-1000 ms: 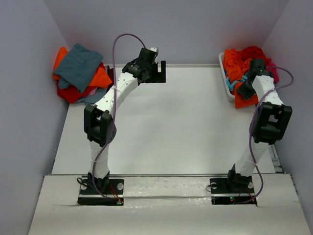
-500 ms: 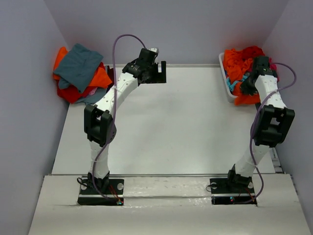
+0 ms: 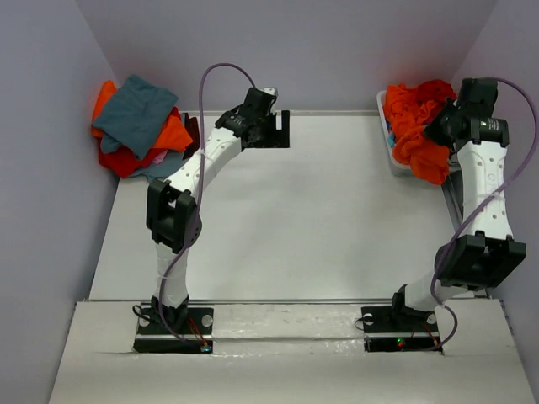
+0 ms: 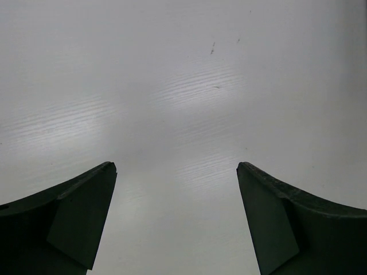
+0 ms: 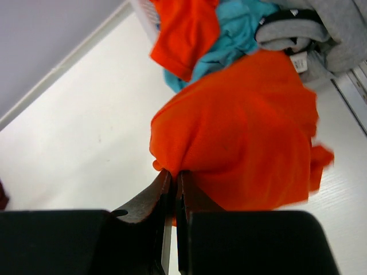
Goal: Fold and stack the t-shirts
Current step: Grab crumpled tshirt from bin with the right arm
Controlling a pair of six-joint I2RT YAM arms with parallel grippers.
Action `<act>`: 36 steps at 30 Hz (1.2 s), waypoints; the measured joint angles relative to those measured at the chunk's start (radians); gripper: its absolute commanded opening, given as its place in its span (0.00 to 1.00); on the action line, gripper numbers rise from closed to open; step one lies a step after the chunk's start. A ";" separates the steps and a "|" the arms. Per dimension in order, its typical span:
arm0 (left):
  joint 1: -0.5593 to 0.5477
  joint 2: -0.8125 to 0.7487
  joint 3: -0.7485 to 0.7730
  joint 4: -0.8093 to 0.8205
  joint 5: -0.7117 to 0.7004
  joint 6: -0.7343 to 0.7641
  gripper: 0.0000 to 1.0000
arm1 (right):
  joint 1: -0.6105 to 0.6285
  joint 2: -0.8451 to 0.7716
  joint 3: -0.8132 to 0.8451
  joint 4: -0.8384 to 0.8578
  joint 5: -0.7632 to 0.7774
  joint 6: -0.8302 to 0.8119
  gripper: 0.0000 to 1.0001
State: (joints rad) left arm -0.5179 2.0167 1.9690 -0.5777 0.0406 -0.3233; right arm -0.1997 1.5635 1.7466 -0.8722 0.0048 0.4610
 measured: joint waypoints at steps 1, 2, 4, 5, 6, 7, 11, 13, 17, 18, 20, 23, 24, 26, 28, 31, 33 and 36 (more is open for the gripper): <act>-0.006 0.000 0.000 0.000 -0.002 0.000 0.99 | 0.003 -0.012 0.013 -0.006 -0.010 -0.006 0.07; -0.011 0.000 0.000 0.001 -0.003 0.000 0.99 | 0.005 -0.027 0.035 -0.011 -0.027 -0.017 0.07; -0.022 0.000 0.000 0.001 -0.005 0.000 0.99 | 0.006 -0.047 0.058 -0.012 -0.046 -0.027 0.07; -0.027 0.000 0.000 0.000 -0.005 0.000 0.99 | 0.006 -0.059 0.066 -0.014 -0.055 -0.032 0.07; -0.033 0.000 0.000 0.000 -0.008 0.000 0.99 | 0.006 -0.072 0.072 -0.017 -0.065 -0.037 0.07; -0.037 0.000 0.000 0.001 -0.009 0.000 0.99 | 0.006 -0.087 0.074 -0.018 -0.074 -0.042 0.07; -0.052 0.000 -0.003 0.002 -0.016 0.000 0.99 | 0.012 -0.133 0.083 -0.018 -0.104 -0.055 0.07; -0.055 -0.001 -0.010 0.002 -0.017 0.000 0.99 | 0.013 -0.158 0.084 -0.018 -0.119 -0.065 0.07; -0.059 -0.001 -0.015 -0.005 -0.019 0.000 0.99 | 0.015 -0.196 0.084 -0.017 -0.135 -0.071 0.07; -0.059 -0.002 -0.015 -0.003 -0.019 0.000 0.99 | 0.016 -0.206 0.082 -0.011 -0.132 -0.072 0.07; -0.059 -0.002 -0.016 -0.003 -0.027 0.001 0.99 | 0.018 -0.248 0.038 0.030 -0.105 -0.072 0.07; -0.060 -0.006 -0.026 -0.003 -0.040 0.001 0.99 | 0.018 -0.283 0.026 0.021 -0.051 -0.073 0.07; -0.063 -0.006 -0.029 -0.003 -0.044 0.001 0.99 | 0.018 -0.271 0.048 0.010 -0.038 -0.071 0.07; -0.064 -0.007 -0.031 -0.004 -0.045 0.001 0.99 | 0.018 -0.217 0.082 0.027 -0.031 -0.061 0.07; -0.066 -0.008 -0.031 -0.003 -0.045 0.001 0.99 | 0.018 -0.183 0.082 0.029 -0.031 -0.053 0.07; -0.069 -0.012 -0.031 -0.003 -0.050 0.001 0.99 | 0.018 -0.046 0.093 0.001 -0.030 -0.038 0.07; -0.070 -0.019 -0.034 -0.003 -0.052 0.002 0.99 | 0.018 0.094 0.127 -0.027 -0.021 -0.033 0.07; -0.070 -0.031 -0.047 -0.004 -0.060 0.004 0.99 | 0.018 0.218 0.126 -0.051 -0.004 -0.022 0.07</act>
State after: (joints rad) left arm -0.5877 1.9858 1.9224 -0.5816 -0.0189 -0.3195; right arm -0.1818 1.7817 1.8729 -0.9237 0.0006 0.4389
